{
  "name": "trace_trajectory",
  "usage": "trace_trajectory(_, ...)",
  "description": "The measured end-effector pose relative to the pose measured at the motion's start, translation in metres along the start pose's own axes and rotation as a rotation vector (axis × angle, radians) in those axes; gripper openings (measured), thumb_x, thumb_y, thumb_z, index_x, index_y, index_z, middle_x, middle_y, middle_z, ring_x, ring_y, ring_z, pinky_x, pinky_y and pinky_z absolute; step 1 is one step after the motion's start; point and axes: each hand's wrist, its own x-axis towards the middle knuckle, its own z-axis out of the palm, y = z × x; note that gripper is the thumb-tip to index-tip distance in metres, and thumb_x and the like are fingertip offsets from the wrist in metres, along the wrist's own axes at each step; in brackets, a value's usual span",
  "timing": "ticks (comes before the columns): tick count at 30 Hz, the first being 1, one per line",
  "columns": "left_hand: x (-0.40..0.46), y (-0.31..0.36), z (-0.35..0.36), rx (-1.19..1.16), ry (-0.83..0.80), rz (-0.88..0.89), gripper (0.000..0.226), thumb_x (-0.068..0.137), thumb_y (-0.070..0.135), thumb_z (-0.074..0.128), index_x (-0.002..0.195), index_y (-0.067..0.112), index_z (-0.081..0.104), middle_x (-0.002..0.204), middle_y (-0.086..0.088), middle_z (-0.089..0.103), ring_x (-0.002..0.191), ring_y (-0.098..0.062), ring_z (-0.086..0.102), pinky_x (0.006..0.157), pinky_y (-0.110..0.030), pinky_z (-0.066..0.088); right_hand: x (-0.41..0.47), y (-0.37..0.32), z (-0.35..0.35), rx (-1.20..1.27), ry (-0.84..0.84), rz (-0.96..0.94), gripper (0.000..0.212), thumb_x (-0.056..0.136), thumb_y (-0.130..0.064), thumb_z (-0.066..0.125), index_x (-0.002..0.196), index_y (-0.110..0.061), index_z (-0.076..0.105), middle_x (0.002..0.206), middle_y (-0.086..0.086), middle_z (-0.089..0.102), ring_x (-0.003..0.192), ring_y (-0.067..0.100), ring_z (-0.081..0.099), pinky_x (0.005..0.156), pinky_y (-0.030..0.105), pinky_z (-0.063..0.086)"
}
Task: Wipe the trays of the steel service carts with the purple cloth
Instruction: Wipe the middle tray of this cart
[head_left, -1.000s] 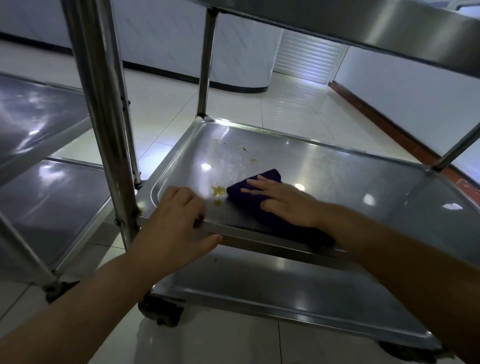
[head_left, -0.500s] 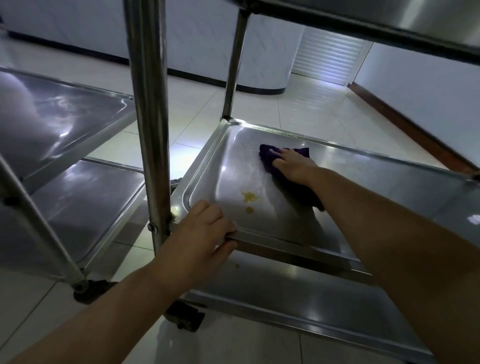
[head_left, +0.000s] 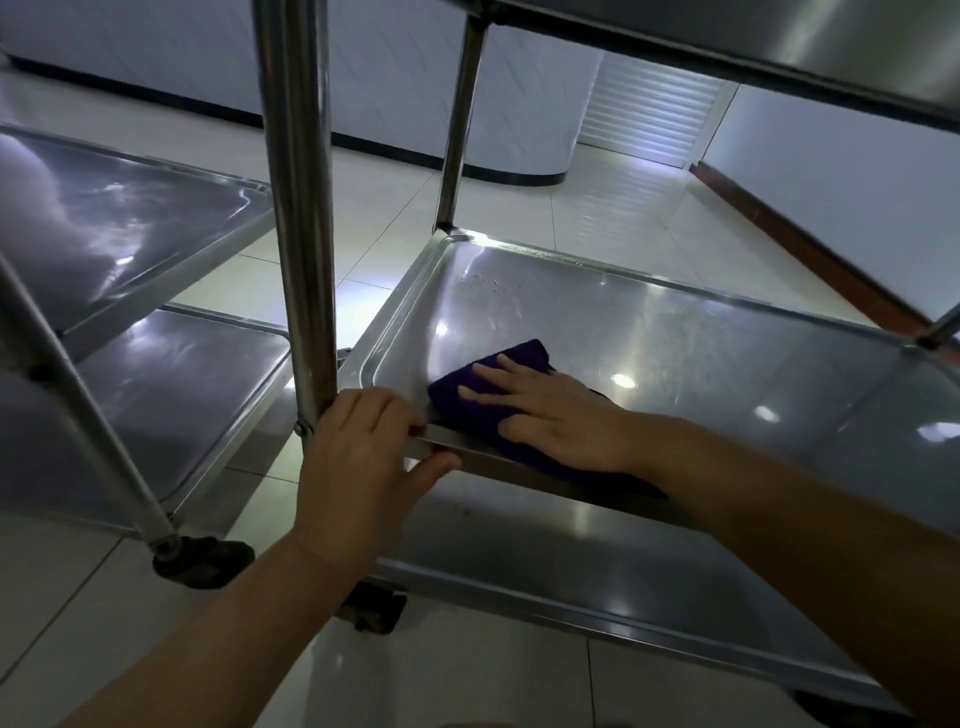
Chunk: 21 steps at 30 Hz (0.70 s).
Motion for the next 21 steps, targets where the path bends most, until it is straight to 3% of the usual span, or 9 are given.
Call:
trace_trajectory(4,-0.003,-0.003,0.004,-0.033,0.057,0.003,0.046,0.075,0.056,0.069,0.082,0.011,0.066,0.081,-0.004,0.064,0.084,-0.015,0.049,0.078,-0.022,0.037,-0.01,-0.003,0.004,0.066,-0.023,-0.083,0.046,0.092,-0.047,0.025,0.135,-0.056,0.012,0.153,-0.023,0.003,0.146,0.003,-0.006,0.121,0.036,-0.002)
trace_trajectory(9,-0.005,-0.007,0.008,-0.049,0.097,-0.011,0.042,0.076,0.053,0.059,0.083,0.012,0.067,0.082,-0.004,0.063,0.085,-0.015,0.046,0.077,-0.022,0.034,0.019,0.012,-0.007,0.089,0.037,-0.066,0.048,0.095,-0.037,0.031,0.142,-0.045,0.022,0.157,-0.017,0.012,0.147,0.003,0.0,0.119,0.029,0.001)
trace_trajectory(13,-0.009,-0.015,0.011,-0.06,0.102,0.052,0.034,0.079,0.043,0.059,0.087,0.012,0.069,0.086,-0.003,0.064,0.087,-0.015,0.047,0.078,-0.022,0.031,0.067,0.033,-0.025,0.09,0.124,0.077,0.046,0.103,-0.026,0.038,0.148,-0.033,0.03,0.159,-0.01,0.019,0.147,0.009,0.007,0.121,0.034,0.007)
trace_trajectory(21,-0.012,-0.027,0.013,-0.101,0.101,0.169,0.024,0.086,0.026,0.054,0.106,0.014,0.06,0.097,-0.005,0.066,0.097,-0.017,0.05,0.09,-0.025,0.034,0.139,0.05,-0.057,0.146,0.228,0.355,0.046,0.102,-0.031,0.032,0.149,-0.03,0.033,0.154,-0.003,0.033,0.135,0.017,0.035,0.109,0.033,0.024)
